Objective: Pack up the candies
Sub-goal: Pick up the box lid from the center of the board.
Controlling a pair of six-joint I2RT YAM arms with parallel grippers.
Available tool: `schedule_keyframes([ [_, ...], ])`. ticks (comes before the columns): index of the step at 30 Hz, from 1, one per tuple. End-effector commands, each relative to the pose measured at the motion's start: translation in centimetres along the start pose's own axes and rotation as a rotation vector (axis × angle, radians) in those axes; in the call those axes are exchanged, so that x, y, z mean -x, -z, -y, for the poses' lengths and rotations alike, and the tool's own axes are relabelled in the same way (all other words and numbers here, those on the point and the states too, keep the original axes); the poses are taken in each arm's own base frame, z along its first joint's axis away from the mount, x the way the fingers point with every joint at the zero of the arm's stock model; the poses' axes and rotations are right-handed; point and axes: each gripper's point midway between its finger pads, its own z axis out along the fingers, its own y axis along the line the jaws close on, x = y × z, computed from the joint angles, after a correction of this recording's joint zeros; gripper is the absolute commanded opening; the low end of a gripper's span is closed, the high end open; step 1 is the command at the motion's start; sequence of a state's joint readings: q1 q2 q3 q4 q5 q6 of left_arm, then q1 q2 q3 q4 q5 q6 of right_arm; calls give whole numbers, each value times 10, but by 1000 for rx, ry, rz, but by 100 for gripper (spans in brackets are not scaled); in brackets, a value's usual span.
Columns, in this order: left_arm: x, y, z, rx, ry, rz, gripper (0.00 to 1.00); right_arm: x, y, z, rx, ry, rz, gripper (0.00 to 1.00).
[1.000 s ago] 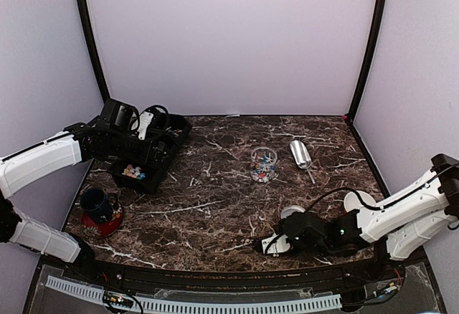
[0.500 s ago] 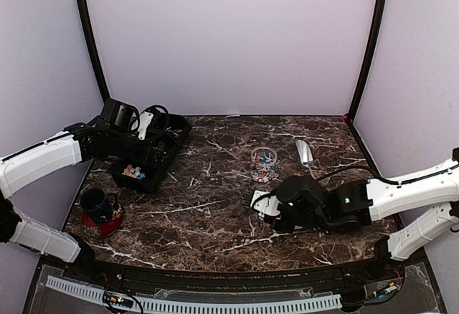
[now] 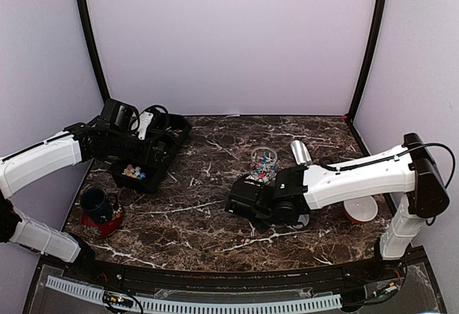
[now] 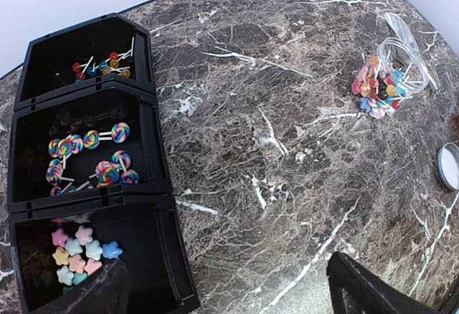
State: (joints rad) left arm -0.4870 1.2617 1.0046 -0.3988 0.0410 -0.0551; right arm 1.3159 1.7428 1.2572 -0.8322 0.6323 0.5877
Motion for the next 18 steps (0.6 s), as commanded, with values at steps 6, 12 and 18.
schedule_keyframes([
  [6, -2, 4, -1, 4, -10, -2, 99, -33, -4, 25, -148, -174, -98, 45],
  [12, -2, 4, -1, 2, -10, 0, 99, -43, -14, 25, -148, -199, -125, 45],
  [18, -2, 4, -1, 2, -10, 0, 99, -47, -29, 28, -154, -216, -145, 42],
])
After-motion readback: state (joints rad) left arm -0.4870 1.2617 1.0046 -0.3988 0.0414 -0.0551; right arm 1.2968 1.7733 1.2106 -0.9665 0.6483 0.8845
